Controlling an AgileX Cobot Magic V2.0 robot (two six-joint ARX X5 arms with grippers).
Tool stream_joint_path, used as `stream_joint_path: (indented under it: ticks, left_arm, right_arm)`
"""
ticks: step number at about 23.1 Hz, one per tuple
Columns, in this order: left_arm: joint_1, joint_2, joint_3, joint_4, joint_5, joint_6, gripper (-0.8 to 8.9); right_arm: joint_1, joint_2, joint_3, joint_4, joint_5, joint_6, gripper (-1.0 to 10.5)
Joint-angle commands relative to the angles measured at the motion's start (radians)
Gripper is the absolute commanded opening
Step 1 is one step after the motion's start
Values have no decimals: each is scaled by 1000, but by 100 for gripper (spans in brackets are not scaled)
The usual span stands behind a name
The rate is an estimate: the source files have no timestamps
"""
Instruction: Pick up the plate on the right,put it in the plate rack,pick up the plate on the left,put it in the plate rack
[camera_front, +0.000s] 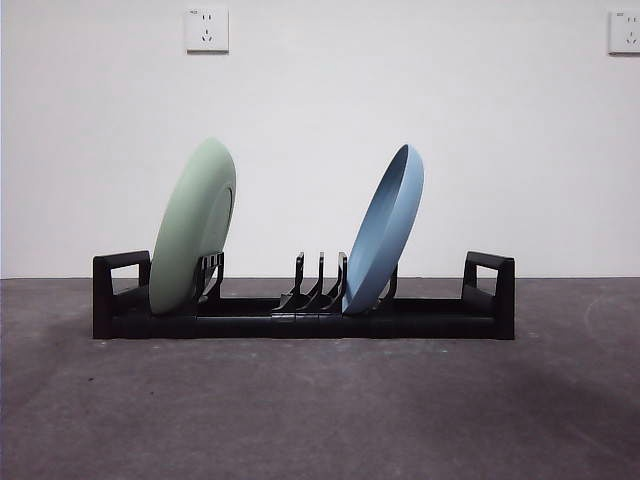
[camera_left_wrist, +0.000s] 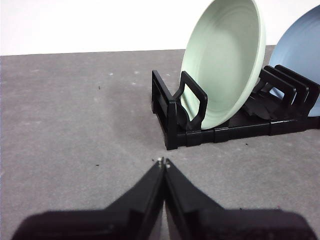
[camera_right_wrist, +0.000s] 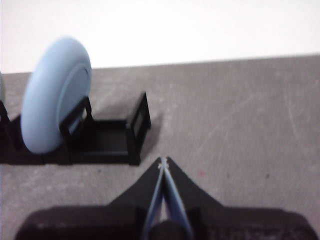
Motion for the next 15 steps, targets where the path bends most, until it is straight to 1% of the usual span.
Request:
stream_joint_path:
  ticks: [1, 5, 10, 13, 15]
  left_arm:
    - [3, -3, -14, 0, 2, -6, -3]
    - [3, -3, -14, 0, 1, -6, -3]
    - [3, -3, -14, 1, 1, -6, -3]
    - [3, -3, -14, 1, 2, -6, -3]
    - [3, -3, -14, 1, 2, -6, -3]
  right_arm:
    - [-2, -3, -60, 38, -17, 58, 1]
    - [1, -3, -101, 47, -19, 90, 1]
    - [3, -3, -103, 50, -20, 96, 1]
    - [3, 1, -102, 50, -19, 139, 1]
    - [3, 2, -101, 50, -12, 143, 1]
